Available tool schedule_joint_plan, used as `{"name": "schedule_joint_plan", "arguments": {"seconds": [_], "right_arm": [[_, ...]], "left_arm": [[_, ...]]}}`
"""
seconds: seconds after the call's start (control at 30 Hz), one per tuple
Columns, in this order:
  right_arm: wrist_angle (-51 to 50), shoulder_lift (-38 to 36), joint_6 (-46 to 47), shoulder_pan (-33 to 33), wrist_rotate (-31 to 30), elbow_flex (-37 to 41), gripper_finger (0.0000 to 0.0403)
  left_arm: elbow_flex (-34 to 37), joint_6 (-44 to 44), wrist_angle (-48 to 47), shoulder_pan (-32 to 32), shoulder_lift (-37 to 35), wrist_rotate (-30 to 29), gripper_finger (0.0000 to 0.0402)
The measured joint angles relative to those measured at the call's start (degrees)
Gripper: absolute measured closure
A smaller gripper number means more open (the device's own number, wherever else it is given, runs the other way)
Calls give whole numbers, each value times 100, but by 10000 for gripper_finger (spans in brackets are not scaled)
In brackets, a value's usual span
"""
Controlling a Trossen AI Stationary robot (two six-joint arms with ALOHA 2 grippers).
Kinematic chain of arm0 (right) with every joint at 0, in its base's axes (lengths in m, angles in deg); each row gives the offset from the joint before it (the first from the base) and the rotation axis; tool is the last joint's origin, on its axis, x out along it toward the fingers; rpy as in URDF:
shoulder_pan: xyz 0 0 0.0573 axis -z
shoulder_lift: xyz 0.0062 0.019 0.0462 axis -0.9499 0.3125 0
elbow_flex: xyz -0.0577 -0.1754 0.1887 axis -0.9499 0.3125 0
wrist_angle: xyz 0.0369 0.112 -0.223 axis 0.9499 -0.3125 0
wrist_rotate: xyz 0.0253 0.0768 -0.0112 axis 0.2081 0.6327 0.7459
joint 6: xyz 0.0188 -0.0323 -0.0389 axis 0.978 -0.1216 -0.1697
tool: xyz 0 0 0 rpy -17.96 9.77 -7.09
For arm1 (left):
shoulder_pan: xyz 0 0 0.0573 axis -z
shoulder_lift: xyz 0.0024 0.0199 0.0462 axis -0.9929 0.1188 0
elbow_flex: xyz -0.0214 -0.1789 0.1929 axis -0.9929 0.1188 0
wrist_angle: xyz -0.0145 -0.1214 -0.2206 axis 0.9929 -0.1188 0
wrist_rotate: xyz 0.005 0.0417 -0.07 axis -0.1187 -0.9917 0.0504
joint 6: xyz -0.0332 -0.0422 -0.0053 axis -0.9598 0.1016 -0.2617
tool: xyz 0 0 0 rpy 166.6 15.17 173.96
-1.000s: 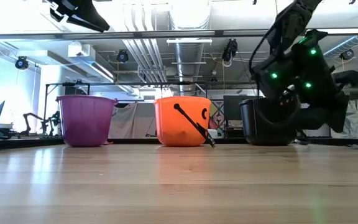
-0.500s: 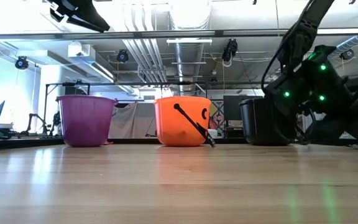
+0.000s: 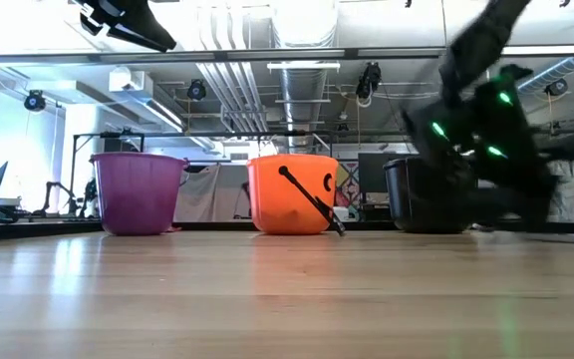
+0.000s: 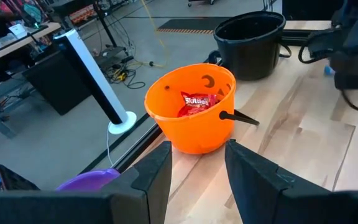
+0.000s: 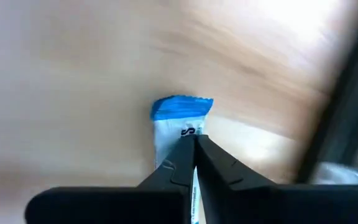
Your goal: Sort candy by brand, put in halloween buckets
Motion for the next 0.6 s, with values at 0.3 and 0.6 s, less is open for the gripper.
{"name": "schedule_joint_plan", "arguments": {"seconds": [0.3, 0.6], "right_arm": [[21, -215, -1217, -641, -578, -1458, 394], [481, -556, -2926, -596, -232, -1535, 365]], "left_arm": [[0, 0, 0, -4, 0, 0, 267], [0, 0, 0, 0, 13, 9, 267]]}}
